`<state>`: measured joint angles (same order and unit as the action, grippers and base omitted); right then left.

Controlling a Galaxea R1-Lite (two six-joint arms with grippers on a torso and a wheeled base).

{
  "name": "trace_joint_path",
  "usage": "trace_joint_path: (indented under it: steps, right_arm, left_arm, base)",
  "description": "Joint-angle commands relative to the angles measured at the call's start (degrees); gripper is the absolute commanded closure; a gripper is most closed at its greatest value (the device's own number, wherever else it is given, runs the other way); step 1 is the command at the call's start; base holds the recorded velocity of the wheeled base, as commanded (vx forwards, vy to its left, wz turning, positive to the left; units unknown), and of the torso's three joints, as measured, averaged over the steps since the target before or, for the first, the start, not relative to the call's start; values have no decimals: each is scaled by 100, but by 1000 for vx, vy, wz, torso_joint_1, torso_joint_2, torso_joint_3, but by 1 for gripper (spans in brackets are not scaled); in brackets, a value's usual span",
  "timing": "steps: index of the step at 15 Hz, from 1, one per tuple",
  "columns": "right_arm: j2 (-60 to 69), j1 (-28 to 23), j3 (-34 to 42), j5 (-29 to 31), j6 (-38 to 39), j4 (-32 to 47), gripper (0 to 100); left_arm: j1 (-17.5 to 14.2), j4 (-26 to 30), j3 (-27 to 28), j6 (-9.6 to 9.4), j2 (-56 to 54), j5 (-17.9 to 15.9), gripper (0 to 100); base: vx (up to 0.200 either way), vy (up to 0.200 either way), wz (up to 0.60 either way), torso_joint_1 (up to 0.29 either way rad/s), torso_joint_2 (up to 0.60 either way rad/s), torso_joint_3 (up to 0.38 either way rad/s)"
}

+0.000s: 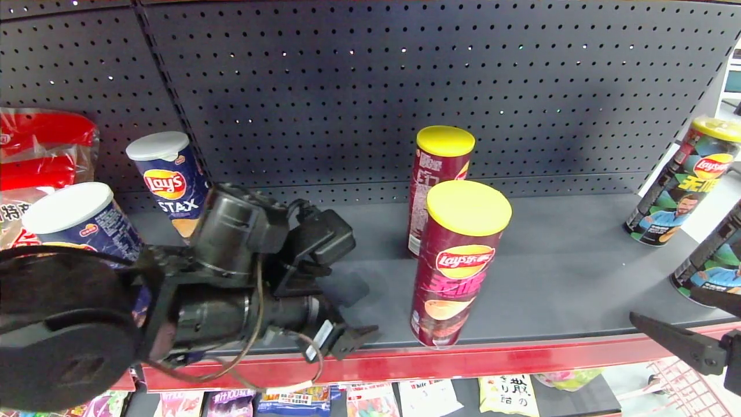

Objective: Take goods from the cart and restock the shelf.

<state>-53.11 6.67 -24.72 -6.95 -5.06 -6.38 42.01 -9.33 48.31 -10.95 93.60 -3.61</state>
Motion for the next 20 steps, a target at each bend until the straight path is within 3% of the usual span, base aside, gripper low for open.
trace_joint_path:
  steps: [1, 2, 4, 7, 8, 12, 14, 15, 16, 18, 19, 20]
  right_arm:
    - [-24, 19, 29, 1, -13, -13, 0]
    - [73, 28, 82, 1, -21, 5, 0]
    - [231, 19, 126, -8, -13, -4, 0]
    - [521, 98, 319, -26, -30, 5, 0]
    - [741, 370, 486, -17, -30, 5, 0]
    - [1233, 511, 1022, -8, -30, 14, 0]
    - [1462, 511, 1171, 9, -30, 14, 0]
    - [1769, 511, 1277, 27, -30, 14, 0]
    - [2007, 502, 1321, 36, -30, 22, 0]
    - [2596, 485, 1444, 36, -21, 22, 0]
    - [2930, 458, 1505, 27, -13, 40, 0]
    - [3264, 476, 1646, 44, -13, 31, 0]
  left_arm:
    - [-26, 238, -1025, 84, -1696, 484, 0]
    - [-219, 511, -1439, 75, -2452, 642, 0]
    - [-299, 1064, -1702, 40, -3278, 774, 0]
    - [-299, 1829, -1834, 31, -4139, 1082, 0]
    - [-290, 2128, -1808, 22, -4429, 1178, 0]
    - [-299, 2304, -1931, -57, -5168, 1459, 0]
    - [-307, 2708, -1966, -57, -5774, 1565, 0]
    - [-351, 3235, -1966, -57, -6407, 1811, 0]
    - [-492, 3499, -1975, -48, -6837, 1899, 0]
    - [-1274, 3938, -1983, -4, -7734, 1899, 0]
    - [-1758, 4061, -1983, 84, -8121, 1899, 0]
    - [-2241, 4228, -1992, 365, -8481, 1899, 0]
  base:
    - [0, 0, 0, 0, 0, 0]
    - [0, 0, 0, 0, 0, 0]
    - [0, 0, 0, 0, 0, 0]
    - [0, 0, 0, 0, 0, 0]
    - [0, 0, 0, 0, 0, 0]
    - [0, 0, 0, 0, 0, 0]
    - [0, 0, 0, 0, 0, 0]
    - [0, 0, 0, 0, 0, 0]
    - [0, 0, 0, 0, 0, 0]
    - [0, 0, 0, 0, 0, 0]
    - [0, 0, 0, 0, 0, 0]
    - [0, 0, 0, 0, 0, 0]
